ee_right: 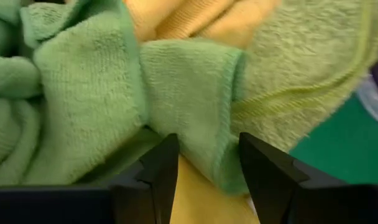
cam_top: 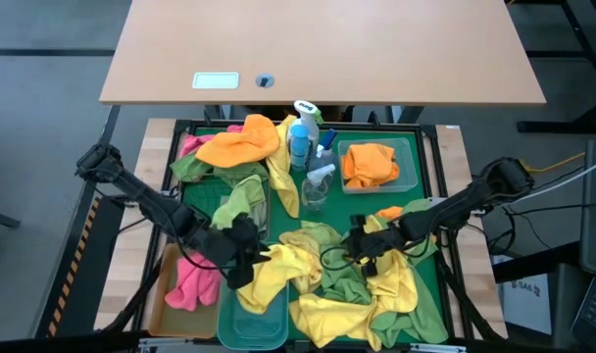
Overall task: Sort microfiber towel by color & place in baskets
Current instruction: Put the green towel into the wire basket
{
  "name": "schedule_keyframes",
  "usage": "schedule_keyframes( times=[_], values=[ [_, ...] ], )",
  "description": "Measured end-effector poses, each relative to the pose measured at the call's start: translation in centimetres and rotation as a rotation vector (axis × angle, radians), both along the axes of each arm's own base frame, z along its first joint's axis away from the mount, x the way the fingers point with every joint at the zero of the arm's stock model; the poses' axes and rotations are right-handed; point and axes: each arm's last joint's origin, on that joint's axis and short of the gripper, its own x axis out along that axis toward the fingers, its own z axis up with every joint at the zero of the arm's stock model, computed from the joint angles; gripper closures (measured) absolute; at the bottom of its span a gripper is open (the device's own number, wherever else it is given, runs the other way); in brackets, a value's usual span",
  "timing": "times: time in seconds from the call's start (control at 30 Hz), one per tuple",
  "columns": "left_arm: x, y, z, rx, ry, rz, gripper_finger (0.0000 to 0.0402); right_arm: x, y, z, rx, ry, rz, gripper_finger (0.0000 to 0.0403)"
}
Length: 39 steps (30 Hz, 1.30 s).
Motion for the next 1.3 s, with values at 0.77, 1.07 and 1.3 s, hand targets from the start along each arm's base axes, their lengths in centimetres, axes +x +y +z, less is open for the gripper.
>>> schedule_keyframes(
  times=[0.77, 1.07, 1.3],
  values=[
    [2.3, 2.6, 1.0, 0.19, -0.14, -0.001, 0.0294, -1.1, -0.6, 5.5, 0.122, -0.246, -0.049, 0.0399],
    [2.4, 2.8, 1.1, 0.204, -0.149, 0.028, 0.0294, -3.8, -2.0, 11.1, 0.185, -0.517, -0.089, 0.04],
    [2.8, 3.5, 1.3, 0.195, -0.173, 0.058, 0.0294, -5.3, -2.7, 15.0, 0.194, -0.804, -0.045, 0.0401]
  ],
)
